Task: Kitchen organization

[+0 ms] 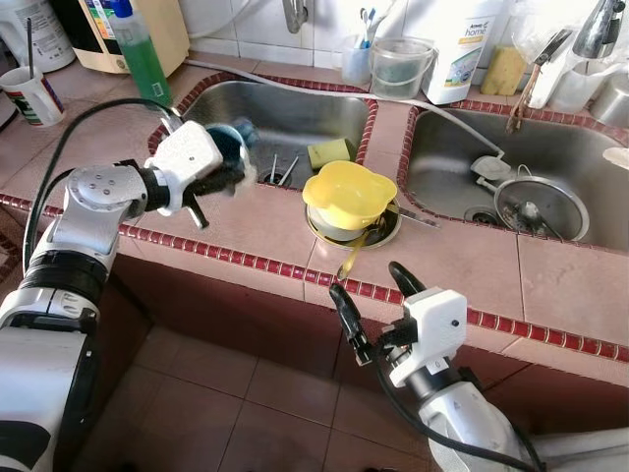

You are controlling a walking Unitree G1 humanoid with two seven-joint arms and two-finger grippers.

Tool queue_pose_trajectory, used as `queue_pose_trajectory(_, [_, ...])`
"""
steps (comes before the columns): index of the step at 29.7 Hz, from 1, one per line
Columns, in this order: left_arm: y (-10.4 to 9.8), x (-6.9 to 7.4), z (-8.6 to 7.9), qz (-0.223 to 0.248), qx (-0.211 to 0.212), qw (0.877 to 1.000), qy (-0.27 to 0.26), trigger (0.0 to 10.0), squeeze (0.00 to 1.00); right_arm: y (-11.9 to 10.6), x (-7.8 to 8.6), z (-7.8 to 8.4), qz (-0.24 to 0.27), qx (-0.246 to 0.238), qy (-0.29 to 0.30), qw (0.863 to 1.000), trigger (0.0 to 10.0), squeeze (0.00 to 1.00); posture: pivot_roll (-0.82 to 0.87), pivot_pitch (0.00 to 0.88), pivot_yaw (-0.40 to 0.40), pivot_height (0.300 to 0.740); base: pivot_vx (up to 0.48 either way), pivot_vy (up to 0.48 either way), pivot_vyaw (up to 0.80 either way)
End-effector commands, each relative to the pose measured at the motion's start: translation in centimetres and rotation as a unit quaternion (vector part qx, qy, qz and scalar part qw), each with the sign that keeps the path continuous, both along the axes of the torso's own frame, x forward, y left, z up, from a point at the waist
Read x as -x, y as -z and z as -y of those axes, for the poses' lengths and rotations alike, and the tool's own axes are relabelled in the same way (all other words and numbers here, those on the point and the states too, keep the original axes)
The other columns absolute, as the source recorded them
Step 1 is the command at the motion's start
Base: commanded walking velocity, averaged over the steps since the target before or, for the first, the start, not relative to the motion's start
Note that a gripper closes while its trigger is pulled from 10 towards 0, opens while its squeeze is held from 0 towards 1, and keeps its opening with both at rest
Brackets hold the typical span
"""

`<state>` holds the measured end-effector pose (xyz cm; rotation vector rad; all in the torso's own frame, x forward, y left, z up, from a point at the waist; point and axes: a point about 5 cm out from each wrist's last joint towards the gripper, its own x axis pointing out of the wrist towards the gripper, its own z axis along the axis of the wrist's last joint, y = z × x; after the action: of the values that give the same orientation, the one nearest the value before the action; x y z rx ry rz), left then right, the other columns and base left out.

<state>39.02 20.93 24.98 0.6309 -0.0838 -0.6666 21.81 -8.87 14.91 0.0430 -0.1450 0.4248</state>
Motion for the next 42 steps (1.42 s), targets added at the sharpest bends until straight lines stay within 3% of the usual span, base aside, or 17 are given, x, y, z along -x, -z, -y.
queue_pose_trajectory(1, [-1.3, -0.2, -0.3, 0.025, 0.021, 0.999, -0.019, 10.0, 0.00, 0.1, -0.2, 0.0, 0.001, -0.005, 0.004, 1.000, 10.0, 0.00, -0.16, 0.094, 0.035, 0.732, 0.000, 0.000, 0.00])
queue_pose_trajectory(3, [-1.9, -0.2, -0.2, 0.049, 0.084, 0.994, -0.039, 10.0, 0.00, -0.1, -1.0, 0.2, 0.008, -0.008, 0.014, 1.000, 10.0, 0.00, -0.16, 0.073, 0.025, 0.732, 0.000, 0.000, 0.00])
queue_pose_trajectory(6, [-2.2, -0.2, 0.1, 0.064, 0.118, 0.990, -0.053, 10.0, 0.00, -0.3, -1.6, 0.3, 0.014, -0.012, 0.024, 1.000, 10.0, 0.00, -0.16, 0.056, 0.017, 0.732, 0.000, 0.000, 0.00])
queue_pose_trajectory(10, [-1.7, 0.3, 0.9, 0.081, 0.200, 0.974, -0.073, 10.0, 0.00, -0.9, -2.8, 0.3, 0.031, -0.018, 0.042, 0.998, 10.0, 0.00, -0.16, 0.025, 0.013, 0.732, 0.000, 0.000, 0.00])
queue_pose_trajectory(11, [-1.3, 0.7, 1.3, 0.088, 0.237, 0.964, -0.081, 10.0, 0.00, -1.2, -3.4, 0.4, 0.041, -0.018, 0.051, 0.998, 10.0, 0.00, -0.16, 0.020, 0.011, 0.732, 0.000, 0.000, 0.00])
queue_pose_trajectory(14, [0.3, 1.8, 2.9, 0.090, 0.275, 0.953, -0.089, 10.0, 0.00, -1.7, -4.5, 0.8, 0.057, -0.016, 0.076, 0.995, 10.0, 0.00, -0.16, 0.010, 0.005, 0.732, 0.000, 0.000, 0.00])
queue_pose_trajectory(16, [1.2, 2.3, 3.6, 0.087, 0.278, 0.952, -0.098, 10.0, 0.00, -2.0, -5.0, 1.2, 0.065, -0.018, 0.092, 0.994, 10.0, 0.00, -0.16, 0.009, 0.000, 0.732, 0.000, 0.000, 0.00])
queue_pose_trajectory(17, [1.8, 2.4, 3.7, 0.074, 0.303, 0.943, -0.112, 10.0, 0.00, -2.0, -5.2, 1.4, 0.068, -0.017, 0.104, 0.992, 10.0, 0.00, -0.16, 0.005, -0.003, 0.732, 0.000, 0.000, 0.00])
queue_pose_trajectory(20, [2.2, 2.5, 3.9, 0.063, 0.320, 0.938, -0.120, 10.0, 0.00, -2.1, -5.4, 1.5, 0.069, -0.016, 0.109, 0.992, 10.0, 0.00, -0.17, 0.004, -0.003, 0.732, 0.000, 0.000, 0.00])
queue_pose_trajectory(25, [4.8, 4.4, 6.0, 0.028, 0.364, 0.920, -0.143, 10.0, 0.00, -2.4, -6.7, 2.6, 0.088, -0.014, 0.153, 0.984, 10.0, 0.00, -0.18, 0.000, -0.006, 0.732, 0.000, 0.000, 0.00])
queue_pose_trajectory(30, [6.3, 5.3, 6.9, 0.006, 0.391, 0.907, -0.156, 10.0, 0.00, -2.6, -7.2, 3.1, 0.095, -0.014, 0.170, 0.981, 10.0, 0.00, -0.18, 0.000, -0.008, 0.732, 0.000, 0.000, 0.00])
queue_pose_trajectory(32, [6.6, 5.6, 7.2, 0.011, 0.387, 0.908, -0.157, 10.0, 0.00, -2.7, -7.5, 3.2, 0.098, -0.015, 0.172, 0.980, 10.0, 0.00, -0.19, 0.000, -0.011, 0.732, 0.000, 0.000, 0.00])
queue_pose_trajectory(35, [6.4, 5.9, 7.3, 0.024, 0.403, 0.901, -0.162, 10.0, 0.00, -2.9, -7.7, 3.2, 0.108, -0.012, 0.175, 0.978, 10.0, 0.00, -0.19, 0.000, -0.013, 0.732, 0.000, 0.000, 0.00])
queue_pose_trajectory(42, [6.4, 5.9, 7.6, 0.026, 0.380, 0.911, -0.160, 10.0, 0.00, -2.9, -8.1, 3.3, 0.112, -0.014, 0.176, 0.978, 10.0, 0.00, -0.18, 0.000, -0.013, 0.732, 0.000, 0.000, 0.00])
